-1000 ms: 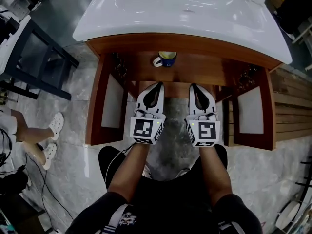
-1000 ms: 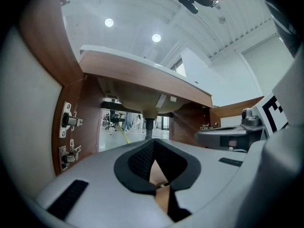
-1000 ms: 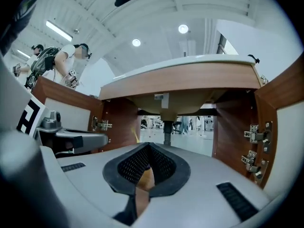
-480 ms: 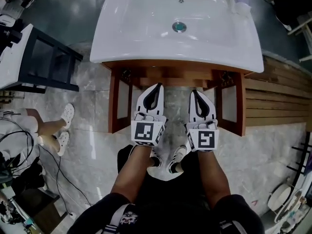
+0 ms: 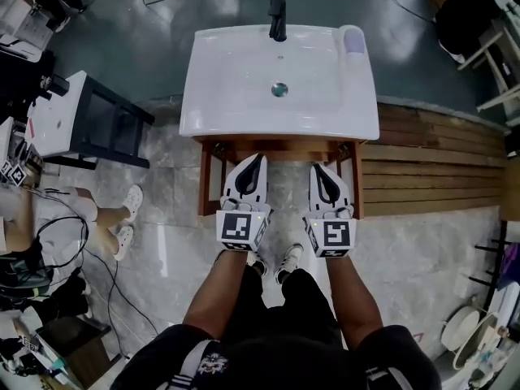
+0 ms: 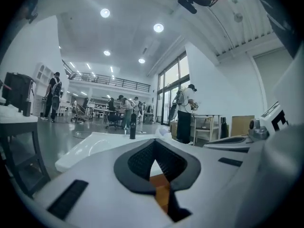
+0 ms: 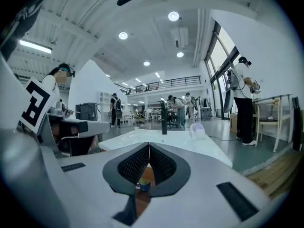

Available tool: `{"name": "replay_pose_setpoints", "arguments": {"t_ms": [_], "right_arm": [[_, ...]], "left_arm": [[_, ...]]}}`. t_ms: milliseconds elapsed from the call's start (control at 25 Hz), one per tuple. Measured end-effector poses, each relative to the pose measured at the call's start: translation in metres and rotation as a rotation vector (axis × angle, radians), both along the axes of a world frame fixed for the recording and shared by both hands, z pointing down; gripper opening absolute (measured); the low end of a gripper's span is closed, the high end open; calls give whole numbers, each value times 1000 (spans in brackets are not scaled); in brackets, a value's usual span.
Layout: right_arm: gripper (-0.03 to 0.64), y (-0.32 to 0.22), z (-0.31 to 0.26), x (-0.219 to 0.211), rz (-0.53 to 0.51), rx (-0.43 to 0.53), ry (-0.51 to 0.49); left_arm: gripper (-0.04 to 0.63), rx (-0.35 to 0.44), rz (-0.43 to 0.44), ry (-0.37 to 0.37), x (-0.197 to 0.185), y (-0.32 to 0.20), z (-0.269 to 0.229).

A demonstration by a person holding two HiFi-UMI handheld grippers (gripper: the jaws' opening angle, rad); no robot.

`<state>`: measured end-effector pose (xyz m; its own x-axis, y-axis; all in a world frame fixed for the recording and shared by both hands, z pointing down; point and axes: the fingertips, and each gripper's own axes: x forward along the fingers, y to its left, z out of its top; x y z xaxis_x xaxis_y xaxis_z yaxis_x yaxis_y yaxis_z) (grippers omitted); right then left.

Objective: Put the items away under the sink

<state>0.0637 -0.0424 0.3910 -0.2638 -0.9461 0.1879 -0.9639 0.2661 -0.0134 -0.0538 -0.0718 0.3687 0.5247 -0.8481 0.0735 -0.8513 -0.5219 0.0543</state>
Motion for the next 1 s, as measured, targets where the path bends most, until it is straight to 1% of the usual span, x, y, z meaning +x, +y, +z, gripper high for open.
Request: {"name": "replay_pose_setpoints", "arguments": {"t_ms": [160, 400, 560, 800, 1000], "right_arm": [[23, 11, -42, 15, -16, -1, 31], [23, 27, -69, 32, 9, -7, -27], [23, 29, -80, 41, 18, -3, -26], [23, 24, -79, 44, 30, -7, -29], [24, -3, -87, 56, 60, 7, -15]], "left_arm": [[3, 14, 13, -20, 13, 13, -42], [3, 12, 24, -49, 29, 30, -66], [3, 42, 64, -80, 48, 30, -78], [3, 50, 84, -57, 58, 21, -81], [3, 56, 113, -29, 71, -7, -87]]}}
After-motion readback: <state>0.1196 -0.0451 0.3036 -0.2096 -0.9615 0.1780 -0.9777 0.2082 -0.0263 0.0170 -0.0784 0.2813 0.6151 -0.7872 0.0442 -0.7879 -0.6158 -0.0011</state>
